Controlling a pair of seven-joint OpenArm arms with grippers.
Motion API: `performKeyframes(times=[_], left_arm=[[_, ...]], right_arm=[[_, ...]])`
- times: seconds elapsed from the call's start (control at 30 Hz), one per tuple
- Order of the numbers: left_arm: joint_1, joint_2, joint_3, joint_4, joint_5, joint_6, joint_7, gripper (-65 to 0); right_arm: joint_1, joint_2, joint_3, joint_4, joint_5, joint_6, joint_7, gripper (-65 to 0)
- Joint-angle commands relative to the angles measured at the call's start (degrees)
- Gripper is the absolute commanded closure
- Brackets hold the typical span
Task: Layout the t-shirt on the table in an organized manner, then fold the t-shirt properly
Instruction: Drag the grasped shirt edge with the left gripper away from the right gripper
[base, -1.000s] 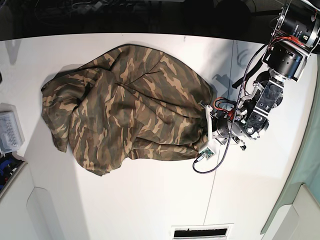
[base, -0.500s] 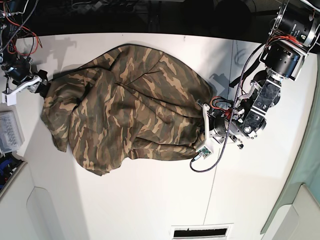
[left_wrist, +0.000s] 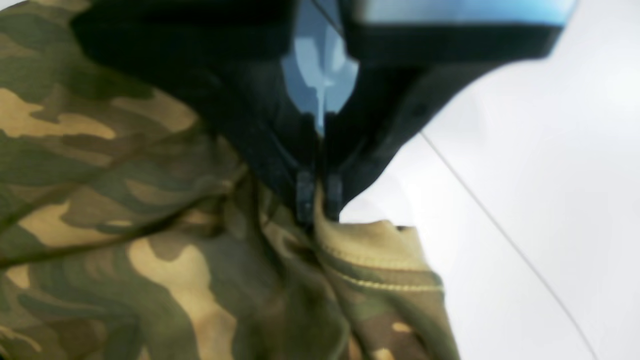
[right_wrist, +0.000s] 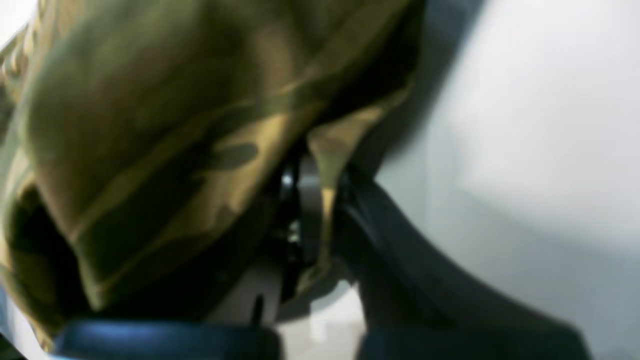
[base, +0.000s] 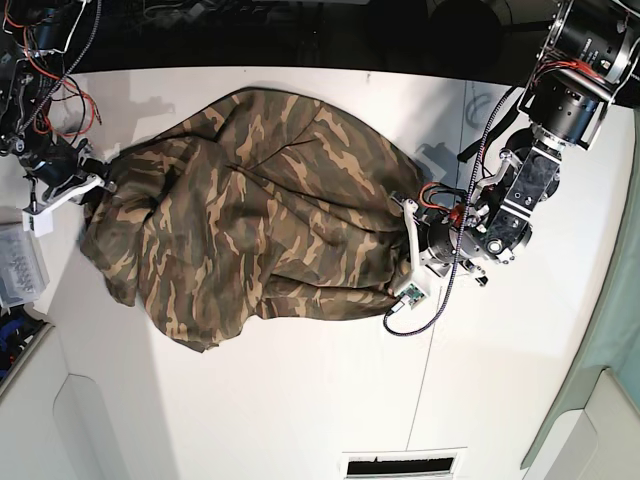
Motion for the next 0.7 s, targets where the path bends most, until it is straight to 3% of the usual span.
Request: performKeyframes(times=[0.0, 0.27, 0.37, 0.53, 0.67], left_arm=[[-0.59, -0.37, -0.22, 0.61, -0.09, 0.00, 0.55, 0.0], [-0.44, -0.94, -0.22, 0.61, -0.04, 0.00, 0.44, 0.0], [-0.44, -0.50, -0.22, 0.61, -0.09, 0.00, -0.20, 0.0], [-0.46, 0.46, -0.22, 0.61, -0.07, -0.17, -0.35, 0.0], [-0.48, 0.15, -0.22, 0.61, 1.33, -1.29, -0.35, 0.0]], right_arm=[[0.83, 2.40, 1.66, 1.11, 1.51, 0.15, 0.44, 0.0], [0.55, 11.19, 14.25, 4.00, 10.99, 0.22, -7.69, 0.0], [-0.17, 14.23, 16.11, 4.00, 13.81, 0.39, -9.42, 0.0], [-1.81, 16.13, 16.35, 3.98, 12.37, 0.33, -9.05, 0.0], [-2.45, 16.39, 17.07, 3.98, 8.22, 0.07, -5.73, 0.0]])
